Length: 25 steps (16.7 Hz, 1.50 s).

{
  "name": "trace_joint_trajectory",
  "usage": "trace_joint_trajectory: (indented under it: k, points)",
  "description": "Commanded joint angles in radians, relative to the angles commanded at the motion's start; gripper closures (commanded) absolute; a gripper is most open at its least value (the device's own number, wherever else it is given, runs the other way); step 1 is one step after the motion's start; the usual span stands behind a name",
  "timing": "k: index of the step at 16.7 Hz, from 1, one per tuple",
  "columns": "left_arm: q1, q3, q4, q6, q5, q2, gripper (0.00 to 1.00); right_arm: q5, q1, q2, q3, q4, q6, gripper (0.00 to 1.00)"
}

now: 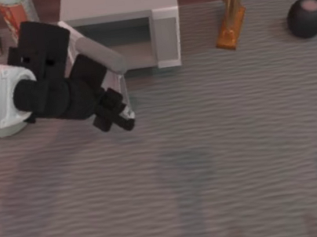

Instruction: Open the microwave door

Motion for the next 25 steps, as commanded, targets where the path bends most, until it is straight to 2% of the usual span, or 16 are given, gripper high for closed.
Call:
trace_joint_trajectory:
  k: [14, 25]
  points:
    - [0.000, 0.000, 0.000, 0.000, 0.000, 0.000, 1.00, 0.000, 0.000, 0.000, 0.000, 0.000, 0.000, 0.00]
    - [0.037, -0.007, -0.031, 0.086, 0.061, -0.010, 1.00, 0.000, 0.000, 0.000, 0.000, 0.000, 0.000, 0.00]
